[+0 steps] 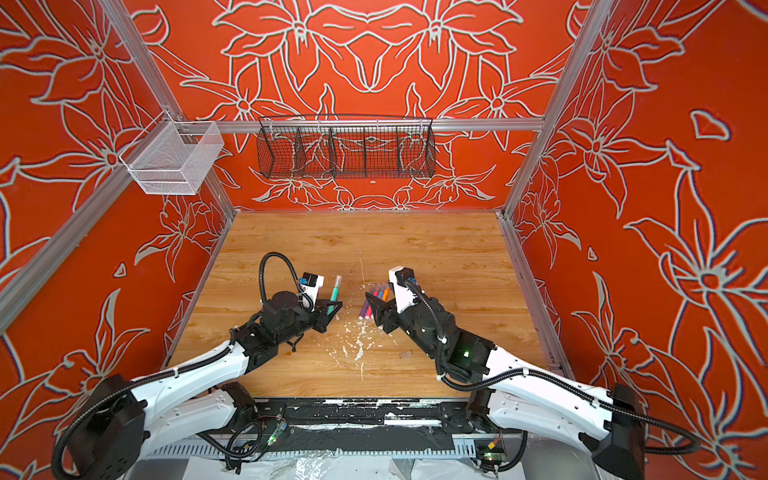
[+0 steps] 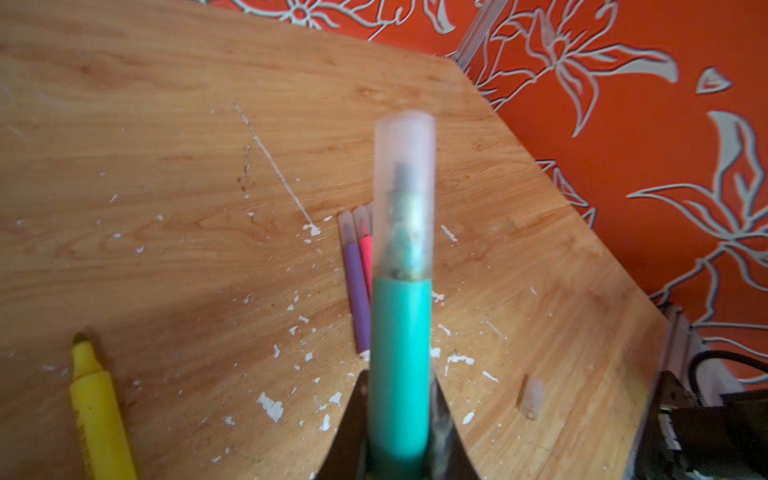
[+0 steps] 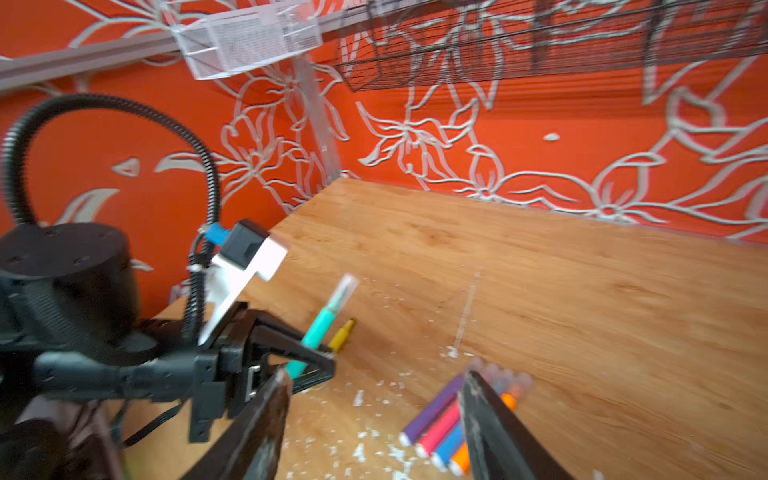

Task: Insert the pens into the pen caps
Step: 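Open the right gripper and withdraw while the left gripper lowers the capped green marker, then lay the green marker beside the purple marker and open the left gripper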

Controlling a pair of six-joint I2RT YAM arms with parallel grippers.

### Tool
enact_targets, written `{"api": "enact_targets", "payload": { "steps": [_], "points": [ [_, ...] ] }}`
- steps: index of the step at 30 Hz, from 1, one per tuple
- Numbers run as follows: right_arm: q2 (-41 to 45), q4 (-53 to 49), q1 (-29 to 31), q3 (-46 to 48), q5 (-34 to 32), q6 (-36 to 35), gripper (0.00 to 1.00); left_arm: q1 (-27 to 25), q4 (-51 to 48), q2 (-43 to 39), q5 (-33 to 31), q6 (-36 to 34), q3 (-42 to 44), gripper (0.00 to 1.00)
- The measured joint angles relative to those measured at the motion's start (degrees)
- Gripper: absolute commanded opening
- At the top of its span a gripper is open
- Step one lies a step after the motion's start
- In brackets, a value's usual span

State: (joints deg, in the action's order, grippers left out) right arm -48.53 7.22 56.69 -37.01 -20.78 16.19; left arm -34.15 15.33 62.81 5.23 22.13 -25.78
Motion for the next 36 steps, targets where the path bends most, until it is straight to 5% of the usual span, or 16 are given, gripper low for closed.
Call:
{"api": "enact_targets", "payload": {
  "steps": [13,19,36],
  "points": [
    [5.97,-4.31,-20.2,12.85,-3.91,-0.57,0.74,-0.09,-6.78,25.57,-1.86,2.86,-14.91,0.0],
    [4.79,-2.27,-22.8,15.41,-4.33,-0.98,0.74,-0.76,-10.25,32.26,-1.01,2.56,-20.24,0.0],
    [-2.58,8.11,-23.65,21.66,-4.24,-2.05,0.71,-3.48,-11.89,34.8,-2.21,0.35,-21.68,0.0]
  ]
}}
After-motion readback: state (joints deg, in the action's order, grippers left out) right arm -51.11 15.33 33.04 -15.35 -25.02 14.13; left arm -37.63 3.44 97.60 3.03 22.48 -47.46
